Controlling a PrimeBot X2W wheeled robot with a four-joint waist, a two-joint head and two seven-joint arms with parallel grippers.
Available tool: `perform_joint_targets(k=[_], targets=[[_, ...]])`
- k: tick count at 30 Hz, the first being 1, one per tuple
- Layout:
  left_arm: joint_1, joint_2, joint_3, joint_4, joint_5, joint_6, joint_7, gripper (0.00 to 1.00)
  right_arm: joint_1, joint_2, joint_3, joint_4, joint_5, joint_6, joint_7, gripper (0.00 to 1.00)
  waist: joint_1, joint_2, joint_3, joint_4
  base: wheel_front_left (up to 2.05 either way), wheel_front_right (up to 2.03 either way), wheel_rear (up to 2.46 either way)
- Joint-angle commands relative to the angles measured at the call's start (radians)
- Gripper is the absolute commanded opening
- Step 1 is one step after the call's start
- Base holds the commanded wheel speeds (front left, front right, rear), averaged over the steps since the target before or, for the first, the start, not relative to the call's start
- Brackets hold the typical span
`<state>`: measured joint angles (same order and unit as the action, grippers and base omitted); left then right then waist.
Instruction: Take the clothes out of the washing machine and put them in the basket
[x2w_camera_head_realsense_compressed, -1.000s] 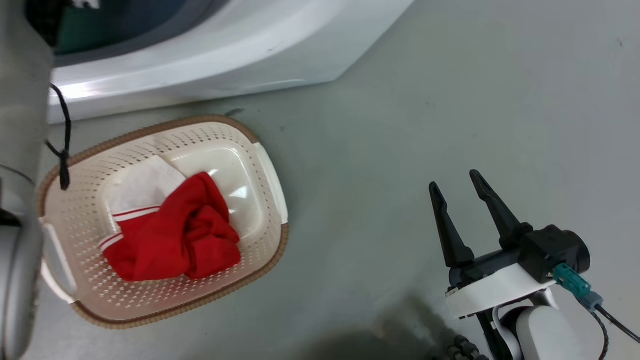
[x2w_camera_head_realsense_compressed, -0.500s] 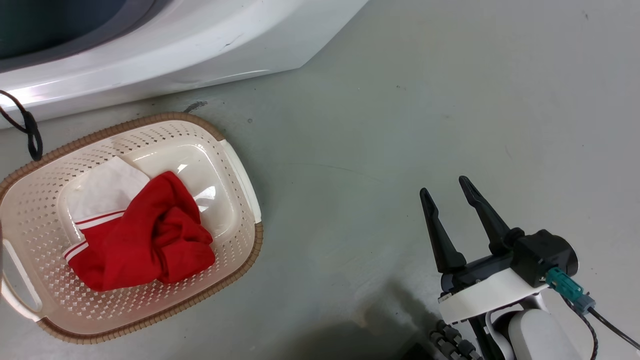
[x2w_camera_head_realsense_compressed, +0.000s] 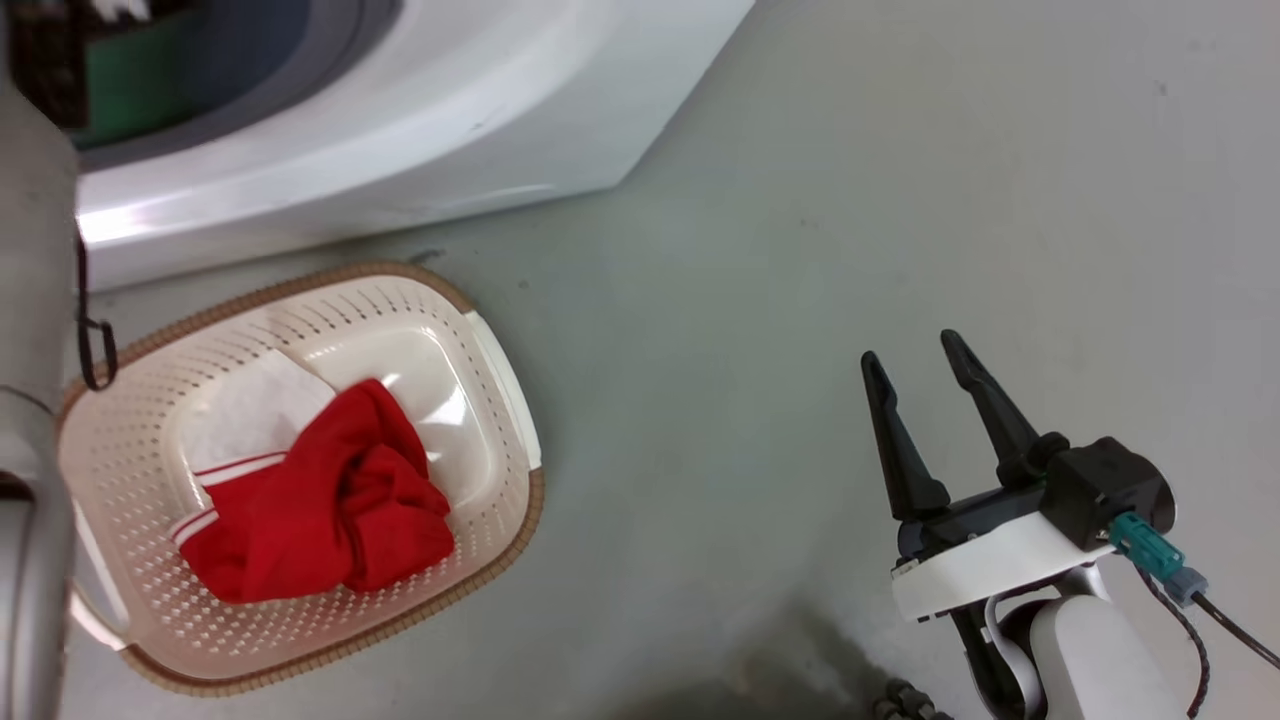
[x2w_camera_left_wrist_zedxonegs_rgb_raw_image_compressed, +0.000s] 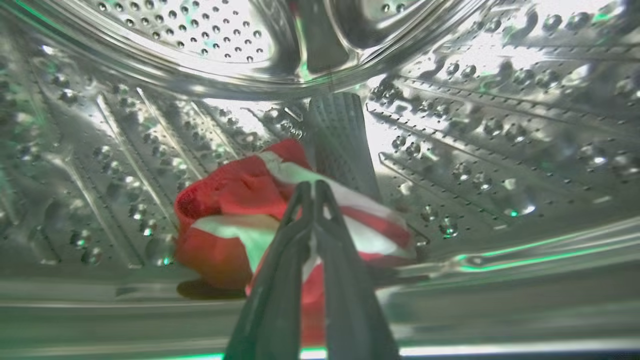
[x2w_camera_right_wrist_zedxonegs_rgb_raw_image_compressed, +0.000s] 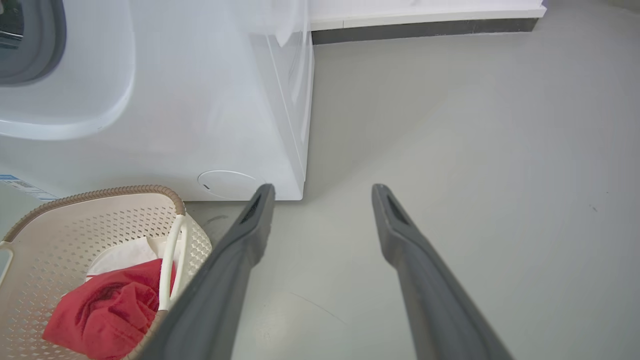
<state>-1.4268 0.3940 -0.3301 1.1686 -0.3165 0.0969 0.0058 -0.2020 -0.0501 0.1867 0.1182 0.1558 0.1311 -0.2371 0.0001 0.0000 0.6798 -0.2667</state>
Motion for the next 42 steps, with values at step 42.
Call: perform_joint_targets(k=[42], targets=[[0.877,-0.151,0.187,-0.672,-0.003,-0.077,-0.271,0.0,0.252,0.0,-0.087,-0.016,0.016,-0.001,0.101,1.0,-0.0001,0.0,-0.68,0.192,0.0,0.0,0.0]])
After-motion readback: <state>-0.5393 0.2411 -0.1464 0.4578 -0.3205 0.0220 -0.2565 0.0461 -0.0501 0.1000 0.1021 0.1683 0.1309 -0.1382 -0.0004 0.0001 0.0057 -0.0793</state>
